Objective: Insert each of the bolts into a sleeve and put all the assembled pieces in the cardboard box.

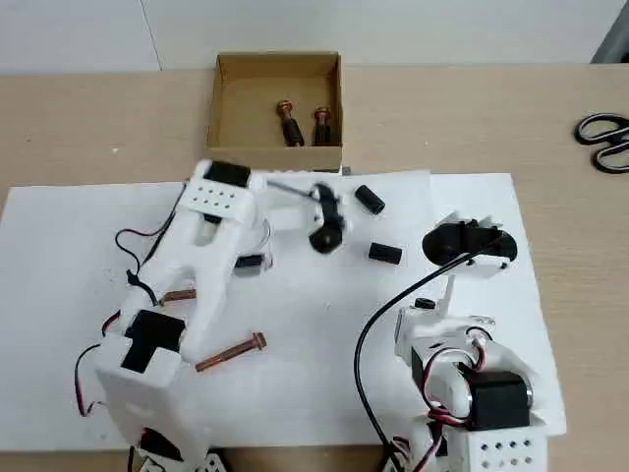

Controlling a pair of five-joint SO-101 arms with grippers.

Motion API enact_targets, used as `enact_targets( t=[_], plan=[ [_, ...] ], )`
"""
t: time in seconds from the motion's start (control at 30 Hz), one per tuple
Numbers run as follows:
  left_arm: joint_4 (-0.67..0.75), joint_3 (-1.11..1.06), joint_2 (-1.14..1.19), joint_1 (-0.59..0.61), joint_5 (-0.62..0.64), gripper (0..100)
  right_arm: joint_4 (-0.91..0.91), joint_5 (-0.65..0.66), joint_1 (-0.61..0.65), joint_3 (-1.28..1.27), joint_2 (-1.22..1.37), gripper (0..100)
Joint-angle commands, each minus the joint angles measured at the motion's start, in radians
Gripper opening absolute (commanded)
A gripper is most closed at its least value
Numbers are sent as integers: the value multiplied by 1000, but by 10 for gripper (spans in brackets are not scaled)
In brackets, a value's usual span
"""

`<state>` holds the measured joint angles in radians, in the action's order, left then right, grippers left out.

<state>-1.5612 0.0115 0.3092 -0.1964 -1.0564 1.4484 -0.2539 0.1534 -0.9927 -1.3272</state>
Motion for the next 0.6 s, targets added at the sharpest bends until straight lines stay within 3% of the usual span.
enact_targets(
  t=[0.0,0.13,0.37,0.57],
  plan=[
    [-106,148,-81,-20,49,6,-30,8,-2,15,-5,2],
    [-163,225,-167,-61,206,6,-35,5,-2,32,-5,2],
    [-169,277,-273,-112,643,6,-35,9,2,28,-5,2],
    [-170,334,-379,-115,971,7,-35,9,179,74,-5,2]
  ],
)
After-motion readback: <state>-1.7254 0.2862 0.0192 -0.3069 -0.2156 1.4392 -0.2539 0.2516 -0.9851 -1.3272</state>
